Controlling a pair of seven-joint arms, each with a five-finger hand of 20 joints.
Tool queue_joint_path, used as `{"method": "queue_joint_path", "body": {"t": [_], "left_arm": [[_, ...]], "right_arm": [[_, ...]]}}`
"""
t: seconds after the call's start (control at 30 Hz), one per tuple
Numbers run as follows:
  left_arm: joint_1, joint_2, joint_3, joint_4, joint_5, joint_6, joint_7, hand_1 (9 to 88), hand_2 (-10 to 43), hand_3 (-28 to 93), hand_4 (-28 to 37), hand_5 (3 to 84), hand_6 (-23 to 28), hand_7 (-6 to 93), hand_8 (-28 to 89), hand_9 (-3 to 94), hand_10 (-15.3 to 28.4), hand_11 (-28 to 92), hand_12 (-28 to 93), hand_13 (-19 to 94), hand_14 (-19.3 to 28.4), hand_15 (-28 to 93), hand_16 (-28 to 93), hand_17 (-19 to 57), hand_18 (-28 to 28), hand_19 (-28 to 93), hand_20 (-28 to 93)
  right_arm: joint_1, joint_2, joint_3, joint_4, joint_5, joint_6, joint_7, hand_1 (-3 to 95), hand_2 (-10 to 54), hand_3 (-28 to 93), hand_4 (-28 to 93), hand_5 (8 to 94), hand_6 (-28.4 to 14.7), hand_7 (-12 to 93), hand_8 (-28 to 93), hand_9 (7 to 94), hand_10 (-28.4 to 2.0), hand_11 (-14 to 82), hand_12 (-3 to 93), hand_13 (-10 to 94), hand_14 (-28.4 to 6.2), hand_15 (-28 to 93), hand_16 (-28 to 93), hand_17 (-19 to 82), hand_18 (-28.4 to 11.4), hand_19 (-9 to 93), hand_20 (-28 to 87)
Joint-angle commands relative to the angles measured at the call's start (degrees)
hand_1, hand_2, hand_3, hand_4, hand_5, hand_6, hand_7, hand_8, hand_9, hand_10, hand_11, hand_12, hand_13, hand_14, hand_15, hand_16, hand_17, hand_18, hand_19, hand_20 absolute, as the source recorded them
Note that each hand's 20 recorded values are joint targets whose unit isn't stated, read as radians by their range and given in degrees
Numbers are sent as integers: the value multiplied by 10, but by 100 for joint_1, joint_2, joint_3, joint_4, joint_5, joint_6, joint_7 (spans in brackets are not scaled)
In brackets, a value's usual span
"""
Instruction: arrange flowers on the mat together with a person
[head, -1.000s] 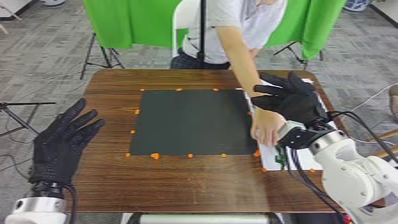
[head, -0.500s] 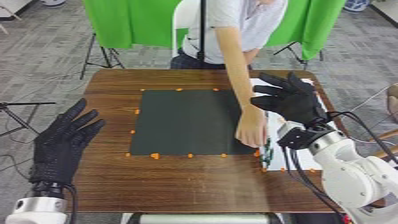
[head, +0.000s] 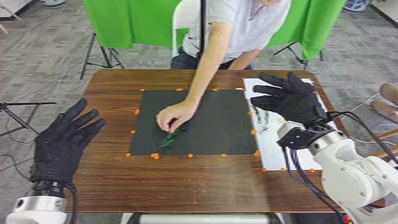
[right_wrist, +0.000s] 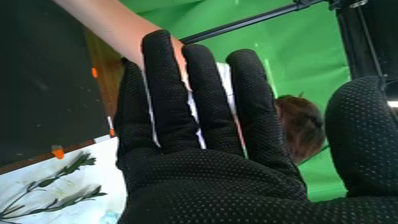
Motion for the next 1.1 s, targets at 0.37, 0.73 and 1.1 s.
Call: {"method": "queue_joint_path", "body": {"t": [0.37, 0.73, 1.1], "left_arm": [[65, -70, -7, 22, 40, -23, -85, 216, 88, 751, -255, 349, 74, 92, -82, 321, 162, 189, 97, 223, 229, 448, -77, -88, 176, 383, 142], [3, -150, -27, 34, 106, -81, -206, 216, 87, 751, -256, 349, 74, 92, -82, 322, 161, 189, 98, 223, 228, 448, -77, -88, 176, 383, 142], [25, -116, -16, 34, 75, -71, -152, 215, 87, 751, -254, 349, 73, 92, -82, 322, 162, 189, 97, 223, 228, 447, -77, -88, 176, 383, 142]], "right_arm": [[-45, 28, 27, -22, 1, 32, -40, 162, 155, 719, -262, 502, -16, 135, -122, 523, -170, 119, 133, 430, -196, 390, 92, 82, -213, 548, 127], [-20, 28, 1, -24, -1, 66, -28, 163, 155, 719, -262, 502, -16, 134, -122, 523, -169, 119, 133, 430, -195, 390, 92, 82, -213, 549, 127], [32, 28, -10, -22, -20, 70, -20, 163, 155, 719, -262, 503, -17, 134, -122, 522, -168, 119, 134, 430, -196, 391, 92, 82, -213, 549, 126]]}}
